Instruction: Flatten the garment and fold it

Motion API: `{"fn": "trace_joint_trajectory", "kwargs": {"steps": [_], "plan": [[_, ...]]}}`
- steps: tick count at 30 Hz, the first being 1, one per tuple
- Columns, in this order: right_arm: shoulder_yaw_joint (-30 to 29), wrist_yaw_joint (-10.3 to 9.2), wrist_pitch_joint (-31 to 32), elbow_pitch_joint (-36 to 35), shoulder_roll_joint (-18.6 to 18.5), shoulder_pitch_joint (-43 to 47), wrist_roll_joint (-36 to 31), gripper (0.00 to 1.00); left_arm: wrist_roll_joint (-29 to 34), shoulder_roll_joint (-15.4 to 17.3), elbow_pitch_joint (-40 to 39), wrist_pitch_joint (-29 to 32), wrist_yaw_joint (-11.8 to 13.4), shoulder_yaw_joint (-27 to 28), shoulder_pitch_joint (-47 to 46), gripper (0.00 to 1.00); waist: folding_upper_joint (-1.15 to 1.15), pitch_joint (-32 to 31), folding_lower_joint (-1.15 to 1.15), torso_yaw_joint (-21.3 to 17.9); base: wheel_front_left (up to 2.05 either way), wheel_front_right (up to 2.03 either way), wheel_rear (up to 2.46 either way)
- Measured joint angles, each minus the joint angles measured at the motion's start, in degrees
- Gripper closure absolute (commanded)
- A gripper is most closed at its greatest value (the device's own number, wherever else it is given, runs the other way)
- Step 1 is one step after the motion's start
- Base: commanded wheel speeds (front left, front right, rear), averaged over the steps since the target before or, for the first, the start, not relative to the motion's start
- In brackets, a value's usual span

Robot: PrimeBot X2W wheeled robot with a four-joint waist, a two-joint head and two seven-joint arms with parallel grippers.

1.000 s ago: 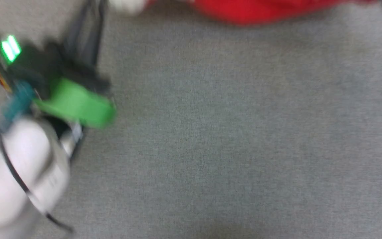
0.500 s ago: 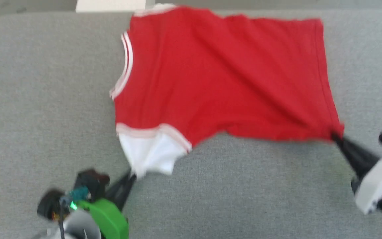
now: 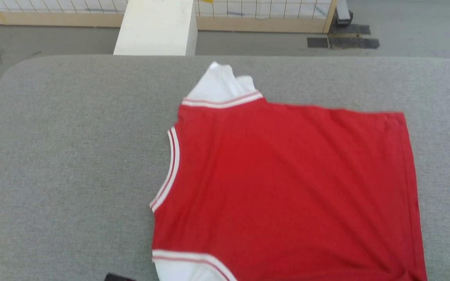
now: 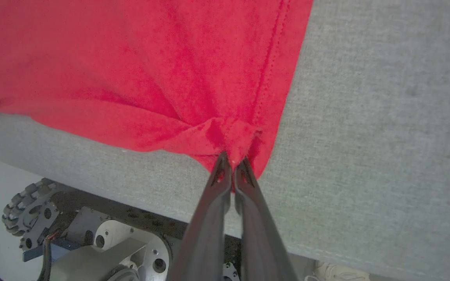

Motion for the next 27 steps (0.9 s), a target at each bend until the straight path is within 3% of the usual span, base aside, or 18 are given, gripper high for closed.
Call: {"fn": "trace_joint_trajectory", "kwargs": {"steps": [6, 14, 21, 27], "plan": [[-4.7, 0.00, 3.2, -4.9, 1.7, 4.5, 0.1, 1.00, -1.9, 2.0, -3.4, 0.4, 0.8, 1.5, 2.0, 1.00, 0.00, -0.6, 0.00, 0.2, 0.00, 0.00, 0.00], [-6.1, 0.00, 3.9, -9.9, 1.8, 0.0, -2.6, 1.00, 1.5, 2.8, -6.6, -0.2, 0.5, 3.7, -4.1, 1.00, 0.00, 0.7, 0.00, -0.1, 0.00, 0.00, 0.00], [-6.0, 0.00, 3.7, -11.4, -1.1, -8.8, -3.3, 1.00, 4.6, 2.3, -6.7, 0.9, -2.6, 5.4, -15.5, 1.00, 0.00, 4.2, 0.00, -0.5, 0.00, 0.00, 0.00], [-4.7, 0.00, 2.4, -10.0, -4.0, -17.1, -3.9, 1.00, 7.1, 0.0, -2.0, -0.8, -4.5, 7.8, -25.0, 1.00, 0.00, 8.8, 0.00, -1.0, 0.00, 0.00, 0.00]]}}
